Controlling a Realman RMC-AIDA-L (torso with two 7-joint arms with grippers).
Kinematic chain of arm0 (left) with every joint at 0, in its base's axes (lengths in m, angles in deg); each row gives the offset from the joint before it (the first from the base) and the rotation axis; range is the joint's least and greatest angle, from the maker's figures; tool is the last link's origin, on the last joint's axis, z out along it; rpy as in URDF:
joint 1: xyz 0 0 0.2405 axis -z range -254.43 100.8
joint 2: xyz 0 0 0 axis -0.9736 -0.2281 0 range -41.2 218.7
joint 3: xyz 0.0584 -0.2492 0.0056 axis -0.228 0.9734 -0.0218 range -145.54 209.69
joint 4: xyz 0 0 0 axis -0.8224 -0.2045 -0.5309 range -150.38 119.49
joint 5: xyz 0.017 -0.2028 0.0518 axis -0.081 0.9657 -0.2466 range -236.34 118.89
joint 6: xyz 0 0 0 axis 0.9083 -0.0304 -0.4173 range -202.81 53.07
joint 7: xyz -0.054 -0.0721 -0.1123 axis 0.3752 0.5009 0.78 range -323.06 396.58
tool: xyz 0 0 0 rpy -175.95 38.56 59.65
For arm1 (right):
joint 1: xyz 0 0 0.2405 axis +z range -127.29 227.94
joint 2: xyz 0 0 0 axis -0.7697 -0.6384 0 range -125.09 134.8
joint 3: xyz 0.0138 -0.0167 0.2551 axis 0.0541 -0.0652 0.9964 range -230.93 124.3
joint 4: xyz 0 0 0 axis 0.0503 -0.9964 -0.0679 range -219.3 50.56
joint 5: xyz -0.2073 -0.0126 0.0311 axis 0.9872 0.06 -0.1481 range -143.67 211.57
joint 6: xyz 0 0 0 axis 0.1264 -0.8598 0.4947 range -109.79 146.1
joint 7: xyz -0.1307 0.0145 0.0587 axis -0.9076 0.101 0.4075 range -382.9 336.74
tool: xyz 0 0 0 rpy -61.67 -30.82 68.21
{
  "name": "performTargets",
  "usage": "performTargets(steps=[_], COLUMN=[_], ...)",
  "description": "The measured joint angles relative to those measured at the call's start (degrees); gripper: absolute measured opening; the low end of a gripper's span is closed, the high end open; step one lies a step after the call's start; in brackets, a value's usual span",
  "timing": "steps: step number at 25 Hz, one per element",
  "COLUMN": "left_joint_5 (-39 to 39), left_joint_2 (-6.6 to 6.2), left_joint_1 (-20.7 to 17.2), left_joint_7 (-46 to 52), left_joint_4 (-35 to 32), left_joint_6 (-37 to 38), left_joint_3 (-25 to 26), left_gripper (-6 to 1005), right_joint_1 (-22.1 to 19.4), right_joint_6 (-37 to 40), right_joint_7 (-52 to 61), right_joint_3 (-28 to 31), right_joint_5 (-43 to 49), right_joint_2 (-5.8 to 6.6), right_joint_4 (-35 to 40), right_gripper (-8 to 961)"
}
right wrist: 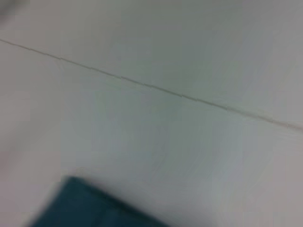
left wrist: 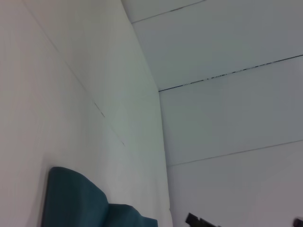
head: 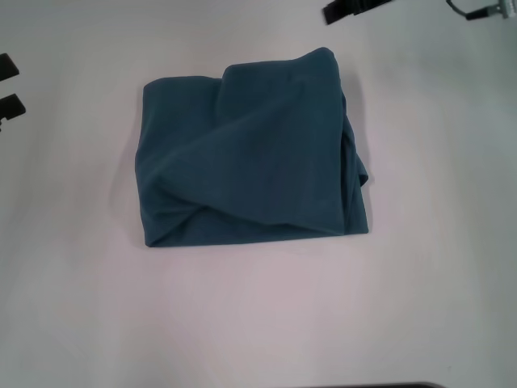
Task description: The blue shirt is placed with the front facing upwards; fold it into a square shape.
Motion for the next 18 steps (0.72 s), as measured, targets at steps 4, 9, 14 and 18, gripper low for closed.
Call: performTargets(steps=[4, 9, 14, 18], left_joint_5=[0.0, 0.0, 0.0, 0.0], left_joint_2=[-0.28, -0.47, -0.48, -0.48], left_joint_1=[-0.2, -0.3, 0.1, 0.4], left_joint_7=[-0.6, -0.6, -0.6, -0.7], left_joint_4=[0.0, -0.1, -0.2, -0.2], left_joint_6=[0.1, 0.2, 0.2, 0.0], left_joint_3=[-0.4, -0.4, -0.6, -0.6], left_gripper=[676, 676, 676, 676], right_joint_1=[-2.0, -3.7, -4.3, -5.6], right_joint_6=[8.9, 21.7, 33.6, 36.1], right_joint_7=[-5.9, -6.8, -3.5, -0.7], right_joint_3=[6.1, 8.5, 10.3, 10.2], right_joint_5=[-11.7, -17.4, -17.1, -16.4], right_joint_2=[1.42, 4.46, 7.0, 7.73], right_joint_4=[-0.3, -0.3, -2.1, -4.6], right_gripper=[442, 570, 584, 584])
